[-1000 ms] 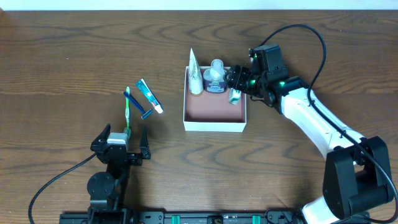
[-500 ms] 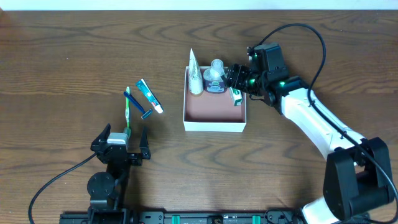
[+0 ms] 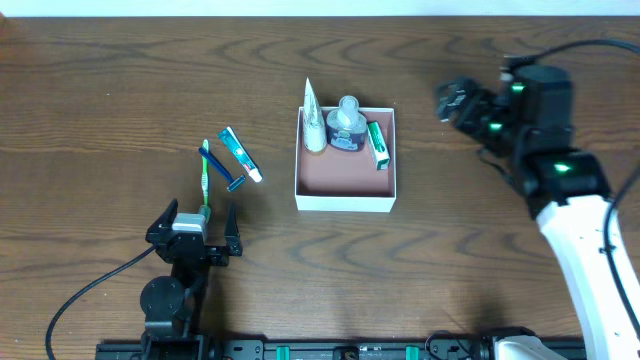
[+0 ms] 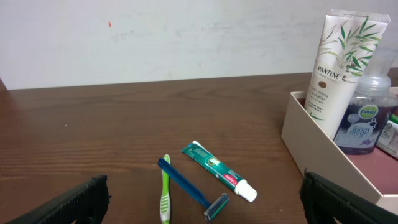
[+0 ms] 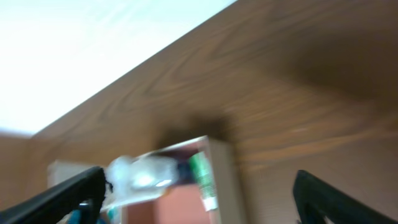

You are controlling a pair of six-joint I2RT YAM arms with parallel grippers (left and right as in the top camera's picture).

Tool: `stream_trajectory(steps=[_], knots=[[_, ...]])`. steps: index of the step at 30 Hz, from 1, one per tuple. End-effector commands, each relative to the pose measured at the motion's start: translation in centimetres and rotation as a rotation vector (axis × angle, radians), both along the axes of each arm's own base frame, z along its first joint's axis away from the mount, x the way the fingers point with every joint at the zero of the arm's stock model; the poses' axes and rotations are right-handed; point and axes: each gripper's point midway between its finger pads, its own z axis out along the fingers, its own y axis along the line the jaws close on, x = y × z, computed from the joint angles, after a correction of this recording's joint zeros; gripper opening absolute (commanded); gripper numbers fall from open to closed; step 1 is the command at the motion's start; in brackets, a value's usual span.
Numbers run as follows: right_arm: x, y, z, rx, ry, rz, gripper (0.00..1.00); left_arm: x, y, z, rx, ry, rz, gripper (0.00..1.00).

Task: Pack container
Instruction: 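Open the right gripper and withdraw it to the right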

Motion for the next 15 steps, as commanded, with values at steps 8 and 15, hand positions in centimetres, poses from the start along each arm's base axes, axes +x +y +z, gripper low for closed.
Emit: stream_trajectory(steps=[8, 15], knots=[[-1.4, -12.6, -2.2, -0.166, 0.113, -0.404, 0.99, -0.1, -0.1, -1.6, -0.001, 0.052, -0.006, 0.98], [-2.5, -16.7, -1.8, -0.255, 0.119, -0.559, 0.99, -0.1, -0.1, -1.6, -0.001, 0.052, -0.006, 0.98]])
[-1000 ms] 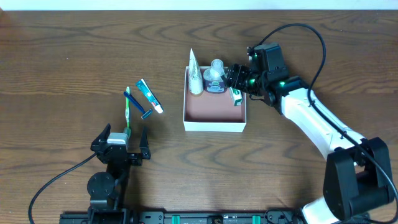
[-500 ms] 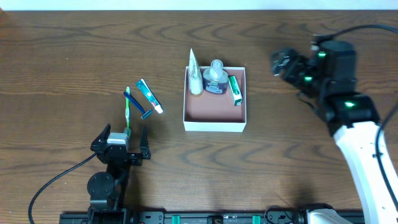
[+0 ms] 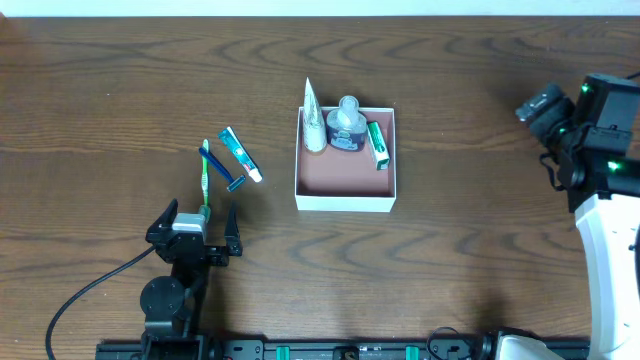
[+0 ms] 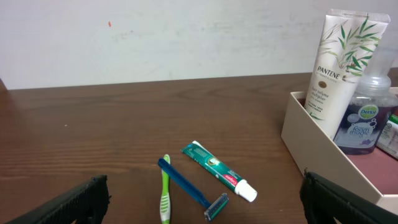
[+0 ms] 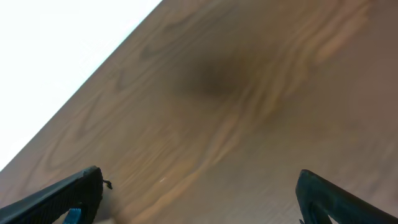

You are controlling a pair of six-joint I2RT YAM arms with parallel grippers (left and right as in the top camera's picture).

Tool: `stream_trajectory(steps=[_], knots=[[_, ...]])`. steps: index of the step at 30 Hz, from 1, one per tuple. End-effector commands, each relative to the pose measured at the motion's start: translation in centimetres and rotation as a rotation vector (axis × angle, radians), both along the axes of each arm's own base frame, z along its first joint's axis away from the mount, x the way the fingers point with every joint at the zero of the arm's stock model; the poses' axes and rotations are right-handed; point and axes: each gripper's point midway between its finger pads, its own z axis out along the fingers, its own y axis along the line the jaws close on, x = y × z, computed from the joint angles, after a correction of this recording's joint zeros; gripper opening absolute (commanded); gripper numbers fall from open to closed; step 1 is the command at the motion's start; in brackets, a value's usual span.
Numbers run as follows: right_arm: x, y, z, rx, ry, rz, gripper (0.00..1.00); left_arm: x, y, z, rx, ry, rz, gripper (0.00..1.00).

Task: Pack container
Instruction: 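Open the right gripper and withdraw it to the right, then reach the left gripper to the blue razor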

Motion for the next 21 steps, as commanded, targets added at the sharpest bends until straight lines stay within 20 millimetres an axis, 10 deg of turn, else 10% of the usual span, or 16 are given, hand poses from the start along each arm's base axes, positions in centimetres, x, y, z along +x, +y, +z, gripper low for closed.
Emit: stream_trajectory(steps=[1, 21], knots=[[-0.7, -2.7, 0.6, -0.081, 0.01, -0.105, 0.99, -0.1, -0.1, -1.6, -0.001, 0.052, -0.005, 0.98], [-2.7, -4.4, -0.5, -0.104, 0.092, -0.171, 0.99, -1.2, 0.5, 0.2, -0.252, 0.241, 0.088, 0.98]])
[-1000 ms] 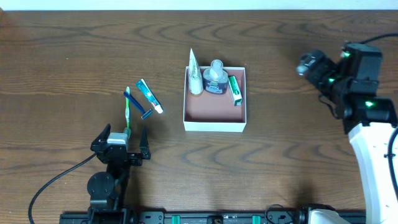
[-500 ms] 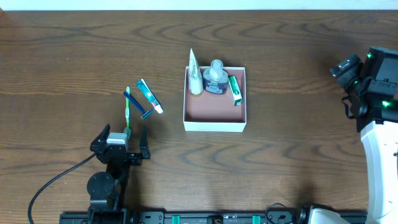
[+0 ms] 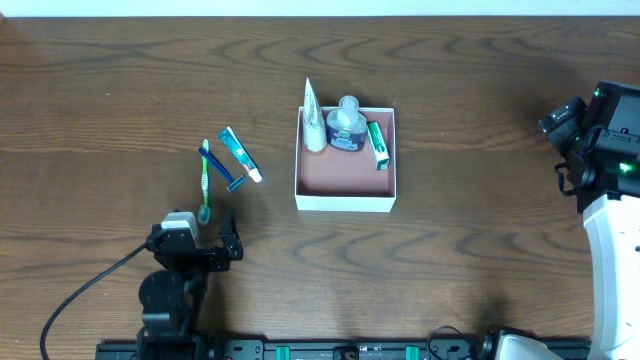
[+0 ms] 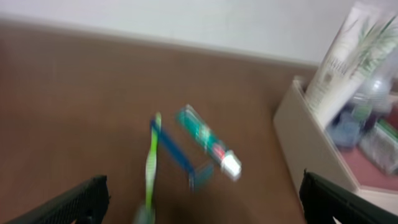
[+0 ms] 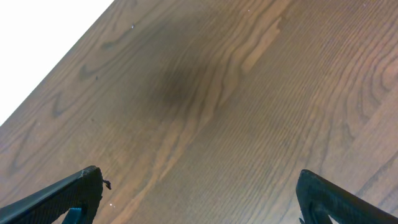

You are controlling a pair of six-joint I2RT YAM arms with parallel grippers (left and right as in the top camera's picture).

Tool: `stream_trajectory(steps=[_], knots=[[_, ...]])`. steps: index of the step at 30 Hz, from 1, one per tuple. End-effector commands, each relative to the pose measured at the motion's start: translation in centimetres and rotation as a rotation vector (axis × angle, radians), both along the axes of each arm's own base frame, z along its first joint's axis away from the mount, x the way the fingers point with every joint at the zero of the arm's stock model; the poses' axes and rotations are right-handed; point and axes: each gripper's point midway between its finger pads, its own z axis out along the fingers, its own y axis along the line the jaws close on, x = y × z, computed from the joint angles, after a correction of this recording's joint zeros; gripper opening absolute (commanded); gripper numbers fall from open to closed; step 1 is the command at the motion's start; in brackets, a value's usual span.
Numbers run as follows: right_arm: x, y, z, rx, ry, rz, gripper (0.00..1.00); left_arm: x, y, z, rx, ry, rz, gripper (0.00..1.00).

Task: Pack container
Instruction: 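Reach the left gripper to the blue razor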

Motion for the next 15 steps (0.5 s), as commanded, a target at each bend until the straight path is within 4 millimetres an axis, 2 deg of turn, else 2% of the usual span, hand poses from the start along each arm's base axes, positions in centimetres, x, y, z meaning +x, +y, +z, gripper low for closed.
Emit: stream_trajectory(steps=[1, 7, 11, 13, 15], knots=[[-0.1, -0.6, 0.4, -0.02, -0.001, -0.022, 0.99, -0.1, 0.2, 1.8, -0.047, 0.086, 0.027, 0.98], [-0.1, -0.6, 0.4, -0.019, -0.001, -0.021, 0.99, 1.2, 0.2, 2.3, -0.035, 0.372, 0.031, 0.98], [-0.1, -0.6, 0.4, -0.019, -0.001, -0.021, 0.99, 3.0, 0.1, 2.5, -0.032, 0.536, 0.032, 0.98], [-0.1, -0.6, 0.4, -0.019, -0.001, -0.021, 0.99, 4.2, -0.2, 1.8, -0.044, 0.581, 0.021, 0.98], [-0.1, -0.6, 0.4, -0.02, -0.001, -0.022, 0.99, 4.8, -1.0, 0.4, -0.067, 0.632, -0.014, 0.98]])
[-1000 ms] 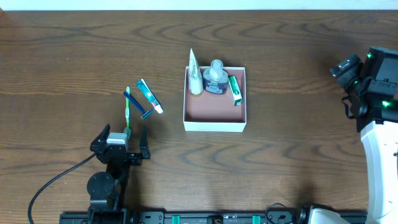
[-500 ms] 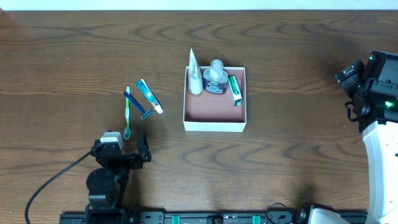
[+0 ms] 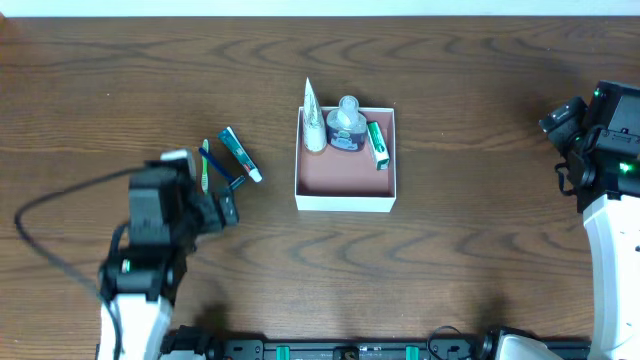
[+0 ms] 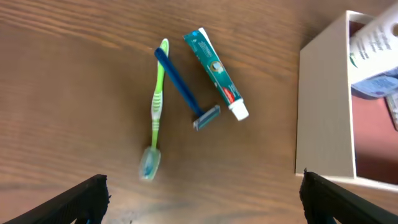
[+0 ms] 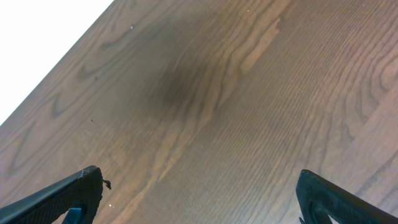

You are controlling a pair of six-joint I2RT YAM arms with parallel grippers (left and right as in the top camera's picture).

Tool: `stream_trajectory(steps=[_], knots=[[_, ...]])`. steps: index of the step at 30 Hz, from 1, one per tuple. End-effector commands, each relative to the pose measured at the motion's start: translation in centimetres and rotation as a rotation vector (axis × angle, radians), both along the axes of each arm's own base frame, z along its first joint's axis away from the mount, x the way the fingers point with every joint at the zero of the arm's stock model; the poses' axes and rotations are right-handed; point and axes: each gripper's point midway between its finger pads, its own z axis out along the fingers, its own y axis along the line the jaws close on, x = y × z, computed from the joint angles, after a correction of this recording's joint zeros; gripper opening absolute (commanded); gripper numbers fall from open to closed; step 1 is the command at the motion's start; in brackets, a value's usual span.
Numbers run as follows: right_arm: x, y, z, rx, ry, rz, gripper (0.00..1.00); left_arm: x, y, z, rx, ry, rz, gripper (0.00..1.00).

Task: Pack container
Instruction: 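Reach the left gripper to the blue razor, then grasp the blue razor with the left gripper and lift it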

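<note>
A white box (image 3: 345,203) stands mid-table and holds a Pantene tube (image 3: 314,120), a clear pump bottle (image 3: 346,127) and a green pack (image 3: 377,143). To its left on the table lie a green toothbrush (image 4: 155,106), a blue razor (image 4: 183,87) and a toothpaste tube (image 4: 214,62). My left gripper (image 4: 199,211) hangs open above the table, just on the near side of the toothbrush head, looking straight down. My right gripper (image 5: 199,205) is open over bare wood at the far right edge.
The box's left wall (image 4: 323,106) rises at the right of the left wrist view. A black cable (image 3: 60,200) trails from the left arm over the table's left front. The right arm (image 3: 610,200) stands along the right edge.
My left arm has come up from the table's front edge to above the toothbrush, razor and toothpaste, and its camera now looks down on them. The right arm has not moved.
My right gripper was open just right of the box, with my left parked low at the front edge. Then the right was at the far right edge and stayed there. The left had begun to shift and now hangs over the loose items.
</note>
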Motion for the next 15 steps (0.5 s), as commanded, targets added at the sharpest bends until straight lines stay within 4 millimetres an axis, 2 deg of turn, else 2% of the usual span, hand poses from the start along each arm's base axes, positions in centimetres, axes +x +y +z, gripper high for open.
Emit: stream_trajectory(steps=[1, 4, 6, 8, 11, 15], knots=[[-0.1, -0.6, 0.4, -0.017, -0.001, -0.019, 0.99, 0.7, -0.7, -2.0, -0.047, 0.091, -0.011, 0.98], [-0.1, -0.6, 0.4, -0.017, -0.001, -0.019, 0.99, 1.4, -0.7, -4.7, -0.043, 0.172, -0.013, 0.98], [-0.1, -0.6, 0.4, -0.017, -0.001, -0.019, 0.99, 1.8, -0.7, -6.0, -0.044, 0.214, -0.01, 0.94], [-0.1, -0.6, 0.4, -0.017, -0.001, -0.019, 0.99, 2.2, -0.7, -7.0, -0.064, 0.253, 0.023, 0.93], [-0.1, -0.6, 0.4, -0.017, -0.001, -0.02, 0.99, 3.2, -0.7, -7.9, -0.119, 0.269, 0.11, 0.93], [-0.1, -0.6, 0.4, -0.017, -0.001, -0.02, 0.99, 4.6, -0.6, -8.8, -0.179, 0.271, 0.222, 0.82]])
